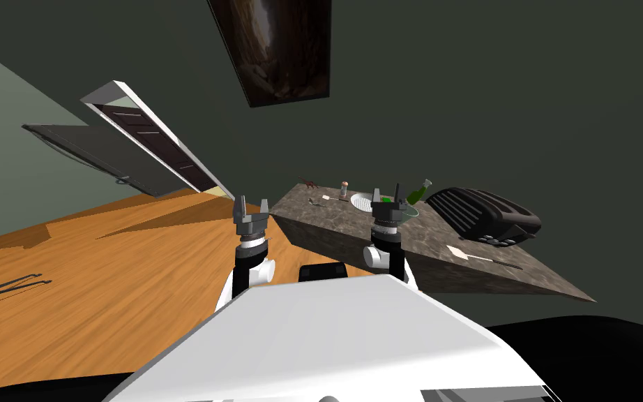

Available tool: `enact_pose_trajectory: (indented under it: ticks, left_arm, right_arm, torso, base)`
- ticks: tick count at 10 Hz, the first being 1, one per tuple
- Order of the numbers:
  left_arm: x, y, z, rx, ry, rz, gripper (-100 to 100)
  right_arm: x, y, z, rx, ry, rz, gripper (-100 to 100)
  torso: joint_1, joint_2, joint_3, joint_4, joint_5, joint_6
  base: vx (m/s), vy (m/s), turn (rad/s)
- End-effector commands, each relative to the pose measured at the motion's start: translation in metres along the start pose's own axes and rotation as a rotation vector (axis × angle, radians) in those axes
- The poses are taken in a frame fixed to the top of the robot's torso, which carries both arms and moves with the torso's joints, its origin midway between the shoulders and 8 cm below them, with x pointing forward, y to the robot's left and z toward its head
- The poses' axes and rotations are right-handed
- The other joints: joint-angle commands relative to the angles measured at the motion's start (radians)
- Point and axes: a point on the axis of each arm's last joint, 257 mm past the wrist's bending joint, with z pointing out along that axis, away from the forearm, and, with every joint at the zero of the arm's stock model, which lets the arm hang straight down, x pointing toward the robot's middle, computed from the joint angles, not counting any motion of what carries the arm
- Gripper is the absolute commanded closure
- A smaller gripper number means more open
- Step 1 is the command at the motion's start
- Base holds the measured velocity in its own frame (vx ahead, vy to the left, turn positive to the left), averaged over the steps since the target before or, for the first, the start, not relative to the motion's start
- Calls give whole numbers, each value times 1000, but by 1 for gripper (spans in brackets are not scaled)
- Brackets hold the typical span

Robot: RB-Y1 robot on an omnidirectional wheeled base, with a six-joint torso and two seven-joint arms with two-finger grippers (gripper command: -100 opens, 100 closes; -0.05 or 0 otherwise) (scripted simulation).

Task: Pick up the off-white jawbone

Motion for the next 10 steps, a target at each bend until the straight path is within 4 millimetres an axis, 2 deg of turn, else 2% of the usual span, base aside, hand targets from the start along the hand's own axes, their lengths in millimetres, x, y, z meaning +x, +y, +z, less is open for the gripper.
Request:
enact_pose_trajectory:
  ticks: [1, 5, 6, 7, 8, 9, 10]
  left_arm:
    - [5, 15, 5, -34, 31, 15, -100]
    - [14, 65, 17, -138, 81, 64, -100]
    - [15, 66, 21, -140, 81, 63, -100]
    - [18, 81, 26, -171, 92, 79, -100]
    - [17, 82, 26, -175, 92, 79, -100]
    - [20, 98, 32, -206, 102, 97, -100]
    - [20, 99, 32, -212, 101, 97, -100]
  right_arm:
    - [0, 0, 0, 0, 0, 0, 0]
    - [0, 0, 0, 0, 0, 0, 0]
    - [0, 0, 0, 0, 0, 0, 0]
    - [0, 0, 0, 0, 0, 0, 0]
    - [0, 0, 0, 0, 0, 0, 0]
    - [0, 0, 0, 0, 0, 0, 0]
    - [0, 0, 0, 0, 0, 0, 0]
  torso:
    - [0, 0, 0, 0, 0, 0]
    - [5, -4, -2, -1, 1, 0]
    - [5, -4, -2, -1, 1, 0]
    - [4, -3, -2, -1, 1, 0]
    - [4, -2, -1, -1, 1, 0]
    - [3, -1, -1, 0, 1, 0]
    - [3, -2, -1, 0, 1, 0]
  base:
    - [14, 24, -36]
    - [44, 64, -45]
    - [27, 57, -20]
    - [12, 48, -31]
    - [11, 36, -23]
    - [21, 39, -43]
    - [24, 39, -24]
